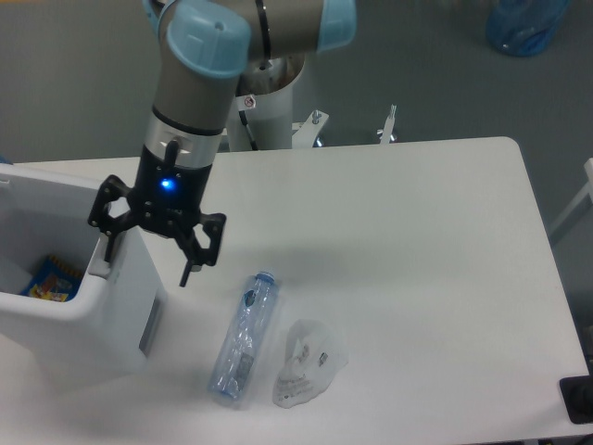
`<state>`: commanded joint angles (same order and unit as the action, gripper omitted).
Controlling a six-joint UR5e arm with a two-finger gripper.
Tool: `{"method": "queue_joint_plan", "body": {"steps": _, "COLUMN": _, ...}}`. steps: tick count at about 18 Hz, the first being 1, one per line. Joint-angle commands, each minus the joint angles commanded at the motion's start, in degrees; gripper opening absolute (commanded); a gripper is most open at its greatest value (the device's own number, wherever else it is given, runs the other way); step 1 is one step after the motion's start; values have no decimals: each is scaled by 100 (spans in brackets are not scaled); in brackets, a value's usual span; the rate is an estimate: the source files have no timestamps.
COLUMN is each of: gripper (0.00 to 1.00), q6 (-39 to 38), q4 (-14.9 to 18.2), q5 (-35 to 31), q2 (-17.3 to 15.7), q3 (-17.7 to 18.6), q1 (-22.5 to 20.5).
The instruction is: Open the trash can
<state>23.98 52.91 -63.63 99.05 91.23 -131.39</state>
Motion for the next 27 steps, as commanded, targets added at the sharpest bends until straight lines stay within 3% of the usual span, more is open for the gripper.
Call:
{"method": "queue_joint_plan", "body": {"steps": 4, "gripper": 100, "q6": 308, "q4": -17, "q5": -61, "q2": 0, "q3": -61, "q1": -316}}
{"method": "queue_joint_plan", "body": {"steps": 6, "gripper": 100, "q6": 492, "q4": -44, "q5": -629, "q2": 70, "q3": 17, "q1": -623}}
{"method": "queue_joint_plan", "body": {"steps": 8, "gripper": 100, "q6": 966, "q4": -35, "q5": -1149, "q2": 254, "q3": 44, "q1": -1001}}
{"method": "queue_joint_plan", "body": {"steps": 11, "gripper": 100, "q6": 1494, "q4": -26, "q5": -1213, "q2": 553, "q3": 18, "q1": -1423}}
{"method": "queue_joint_plan", "body": {"steps": 17, "gripper": 100, "q6": 3039, "q4": 0, "q5": -1950, "q2": 1037, "q3": -35, "q1": -1714}}
{"method": "queue_joint_plan", "body": {"steps": 21, "gripper": 100, "q6": 3789, "q4": 245, "q5": -2494, "q2": 1063, "q3": -158, "q1": -1679}}
{"method": "queue_joint_plan", "body": {"steps": 25, "gripper": 100, "q6": 4429, "q4": 1071, "q5": -2654, "q2": 1098, "q3": -518, "q1": -1679}}
{"method": "queue_joint_plan", "body": {"steps": 27, "gripper": 100, "q6": 4571, "q4": 1160, "q5": -2794, "q2": 1151, "q3": -580, "q1": -1670}}
